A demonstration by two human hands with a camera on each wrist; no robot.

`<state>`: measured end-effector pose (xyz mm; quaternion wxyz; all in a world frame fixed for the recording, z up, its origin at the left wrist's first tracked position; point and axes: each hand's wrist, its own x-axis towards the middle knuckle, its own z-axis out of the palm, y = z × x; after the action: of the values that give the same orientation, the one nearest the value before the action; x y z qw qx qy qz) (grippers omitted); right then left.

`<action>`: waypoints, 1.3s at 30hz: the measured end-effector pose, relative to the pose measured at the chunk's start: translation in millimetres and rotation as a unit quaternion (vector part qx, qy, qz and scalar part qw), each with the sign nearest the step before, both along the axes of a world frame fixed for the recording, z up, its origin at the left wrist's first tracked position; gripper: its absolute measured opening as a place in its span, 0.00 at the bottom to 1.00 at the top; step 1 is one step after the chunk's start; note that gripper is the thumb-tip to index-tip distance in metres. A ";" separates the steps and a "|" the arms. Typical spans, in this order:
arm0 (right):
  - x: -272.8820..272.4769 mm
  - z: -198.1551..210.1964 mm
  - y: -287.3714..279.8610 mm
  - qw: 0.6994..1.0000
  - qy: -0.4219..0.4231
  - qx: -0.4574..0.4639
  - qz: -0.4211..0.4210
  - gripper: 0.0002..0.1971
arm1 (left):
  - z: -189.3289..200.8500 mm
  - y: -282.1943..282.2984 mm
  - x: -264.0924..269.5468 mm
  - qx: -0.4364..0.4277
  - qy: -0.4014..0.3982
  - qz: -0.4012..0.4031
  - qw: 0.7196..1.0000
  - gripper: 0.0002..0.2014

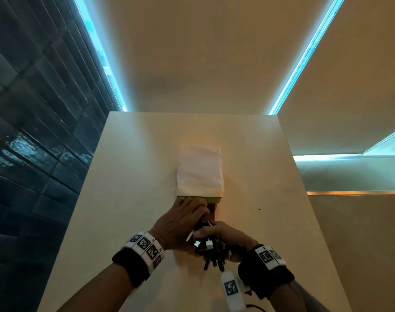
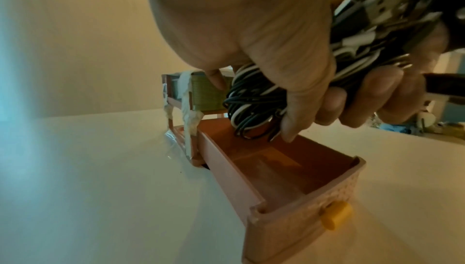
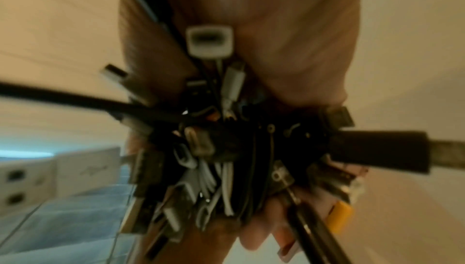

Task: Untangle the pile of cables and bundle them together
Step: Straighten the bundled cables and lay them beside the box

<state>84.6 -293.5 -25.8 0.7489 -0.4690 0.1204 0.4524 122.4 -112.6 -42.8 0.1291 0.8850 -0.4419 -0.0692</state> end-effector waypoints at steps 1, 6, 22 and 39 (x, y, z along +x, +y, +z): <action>-2.1 -2.4 1.8 1.000 0.007 -0.006 -0.012 0.23 | -4.0 3.6 -1.3 -0.015 -0.002 0.020 1.000 0.41; -8.2 -19.8 11.8 0.994 0.040 -0.073 -0.076 0.22 | -12.8 22.4 -22.3 -0.110 0.018 0.214 0.971 0.32; 14.0 -46.1 50.3 0.944 -0.097 -0.216 -0.231 0.29 | -58.4 37.7 -54.9 -0.202 0.237 0.381 0.871 0.14; 15.6 -67.5 55.7 0.883 -0.154 -0.404 -0.181 0.37 | -53.8 34.5 -54.0 -0.276 0.264 0.361 0.851 0.14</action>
<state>100.3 -237.7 -93.2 0.5727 -0.7645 0.2589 0.1433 68.3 -78.1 -96.6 0.4954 0.8587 -0.0419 -0.1241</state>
